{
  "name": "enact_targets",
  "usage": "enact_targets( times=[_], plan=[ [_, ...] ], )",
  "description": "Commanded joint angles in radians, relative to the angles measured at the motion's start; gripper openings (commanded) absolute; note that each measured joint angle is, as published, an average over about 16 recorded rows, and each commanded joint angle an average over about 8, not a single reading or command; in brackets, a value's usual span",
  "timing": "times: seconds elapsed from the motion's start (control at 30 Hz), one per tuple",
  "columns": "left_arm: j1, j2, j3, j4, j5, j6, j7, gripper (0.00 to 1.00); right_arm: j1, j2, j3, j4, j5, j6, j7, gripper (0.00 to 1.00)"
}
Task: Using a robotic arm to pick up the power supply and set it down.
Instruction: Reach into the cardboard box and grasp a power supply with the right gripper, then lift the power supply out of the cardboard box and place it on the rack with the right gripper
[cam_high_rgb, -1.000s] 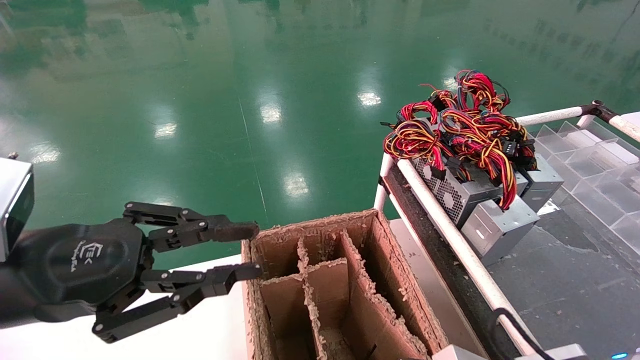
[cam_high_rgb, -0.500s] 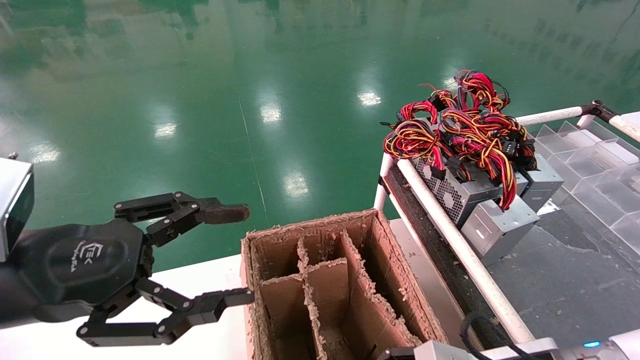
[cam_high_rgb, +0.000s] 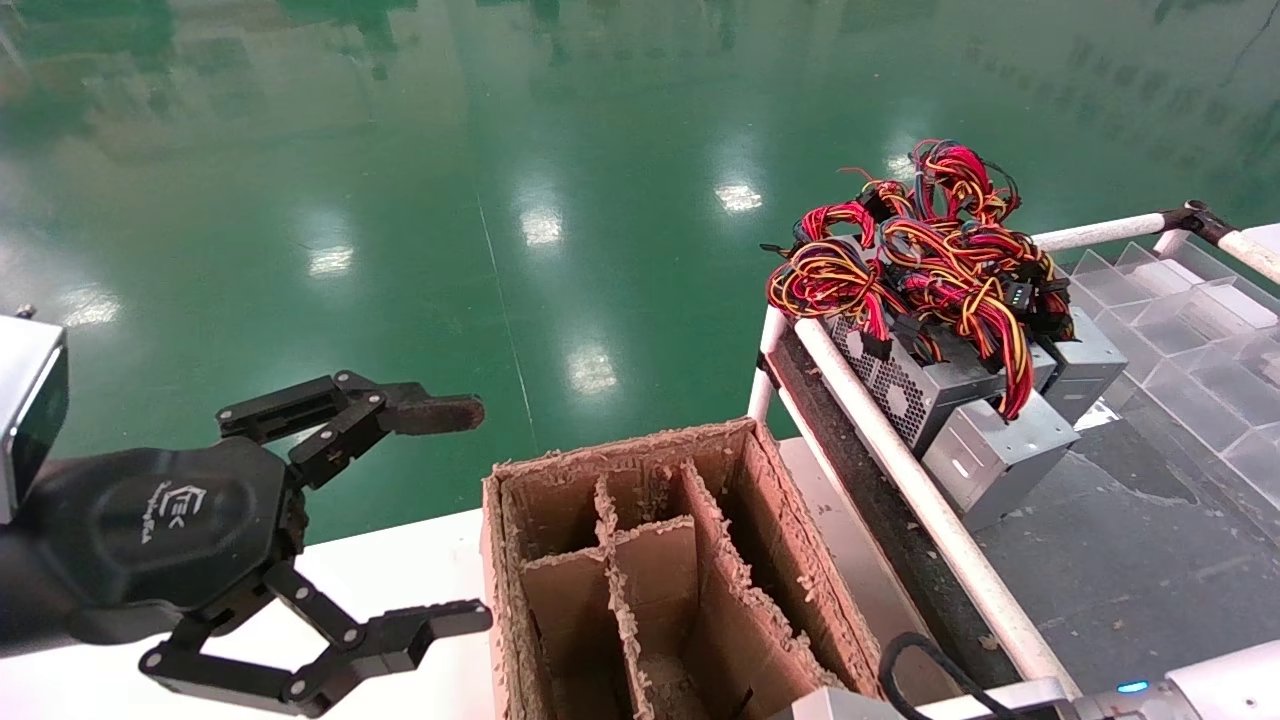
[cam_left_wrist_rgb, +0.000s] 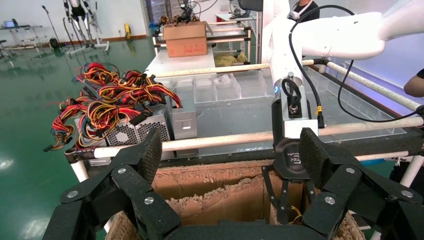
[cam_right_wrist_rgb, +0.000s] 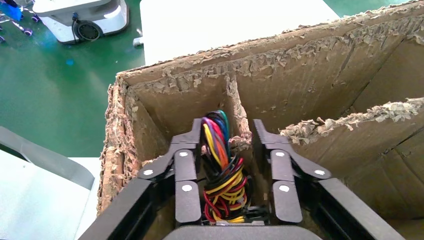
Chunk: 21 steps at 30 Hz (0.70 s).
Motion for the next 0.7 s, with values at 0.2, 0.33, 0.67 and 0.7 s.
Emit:
enact_targets(
  times=[0.2,0.33,0.67,0.7],
  plan=[
    [0.0,0.0,0.0,0.0,0.0,0.0,0.0,1.0,-0.002,0.0,0.0,0.002,0.005,-0.004,-0.008,0.0],
    [0.0,0.0,0.0,0.0,0.0,0.0,0.0,1.0,-0.008,0.007,0.003,0.012,0.015,-0.008,-0.01,0.0],
    [0.0,0.0,0.0,0.0,0.0,0.0,0.0,1.0,-0.032,0.054,0.049,0.03,0.078,0.021,-0.036,0.0],
    [0.0,0.0,0.0,0.0,0.0,0.0,0.0,1.0,-0.033,0.063,0.059,0.032,0.09,0.026,-0.041,0.0]
  ],
)
